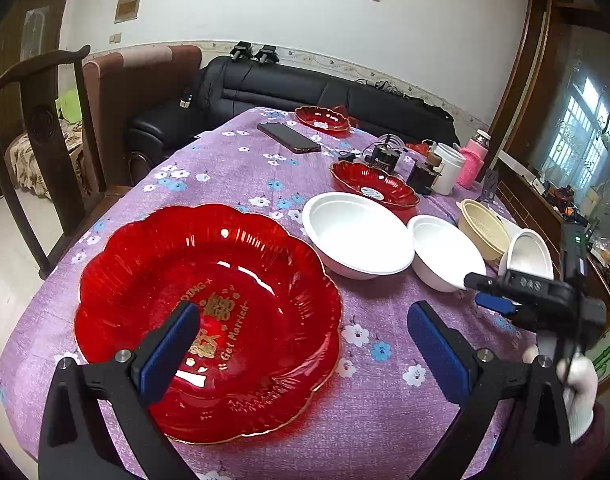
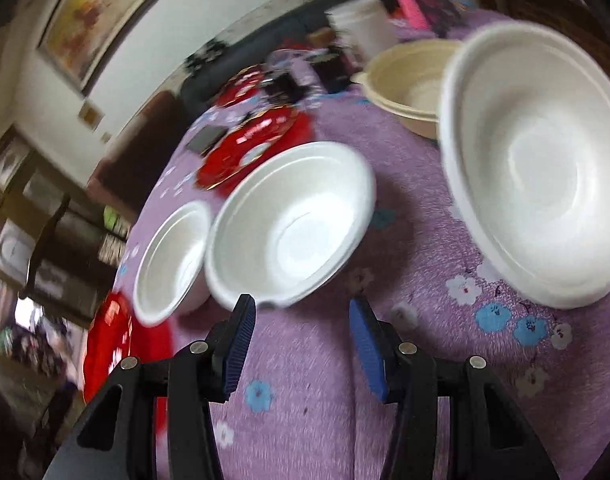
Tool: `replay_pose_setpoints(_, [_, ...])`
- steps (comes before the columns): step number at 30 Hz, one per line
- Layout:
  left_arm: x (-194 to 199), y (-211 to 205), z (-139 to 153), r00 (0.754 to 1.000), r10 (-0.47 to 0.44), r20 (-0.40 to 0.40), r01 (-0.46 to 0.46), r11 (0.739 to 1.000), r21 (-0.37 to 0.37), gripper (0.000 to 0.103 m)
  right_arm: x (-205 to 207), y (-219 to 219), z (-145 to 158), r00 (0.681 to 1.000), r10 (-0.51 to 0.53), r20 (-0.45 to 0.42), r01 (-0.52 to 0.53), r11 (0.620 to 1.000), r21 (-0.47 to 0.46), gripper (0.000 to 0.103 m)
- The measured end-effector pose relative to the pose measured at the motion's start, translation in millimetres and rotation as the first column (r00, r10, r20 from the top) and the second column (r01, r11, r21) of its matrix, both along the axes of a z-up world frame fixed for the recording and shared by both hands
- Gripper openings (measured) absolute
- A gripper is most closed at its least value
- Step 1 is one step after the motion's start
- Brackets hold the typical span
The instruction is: Organize plates and bowls
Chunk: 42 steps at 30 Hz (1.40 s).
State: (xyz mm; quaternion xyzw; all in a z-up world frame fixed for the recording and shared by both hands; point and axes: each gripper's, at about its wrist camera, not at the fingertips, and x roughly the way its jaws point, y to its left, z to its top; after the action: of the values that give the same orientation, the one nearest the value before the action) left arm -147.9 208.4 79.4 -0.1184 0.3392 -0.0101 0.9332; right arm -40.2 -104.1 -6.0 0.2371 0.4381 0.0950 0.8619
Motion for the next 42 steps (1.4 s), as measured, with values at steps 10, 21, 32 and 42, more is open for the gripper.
replay_pose_setpoints(10, [0, 5, -3, 1.000, -0.011, -0.014, 0.011, 1.000, -0.018, 0.103, 31, -2, -13, 0.992, -0.111, -0.053, 0.111, 0.994, -0.015, 0.024])
replay_pose_setpoints(21, [9, -15, 0, 0.996, -0.083, -0.034, 0.081, 0.996, -0.046, 0.103, -18, -25, -3, 0.995, -0.013, -0.096, 0.014, 1.000, 0.004, 0.009])
replay_pose_setpoints(32, [30, -91, -16, 0.961, -0.258, -0.102, 0.255, 0.966, -0.041, 0.103, -63, -54, -10, 0.992, 0.052, -0.117, -0.054, 0.998, -0.014, 0.009])
replay_pose_setpoints(42, [77, -150, -46, 0.917, -0.339, -0.213, 0.337, 0.940, -0.044, 0.082, -58, -53, -14, 0.992, 0.079, -0.098, -0.083, 0.996, -0.036, 0.011])
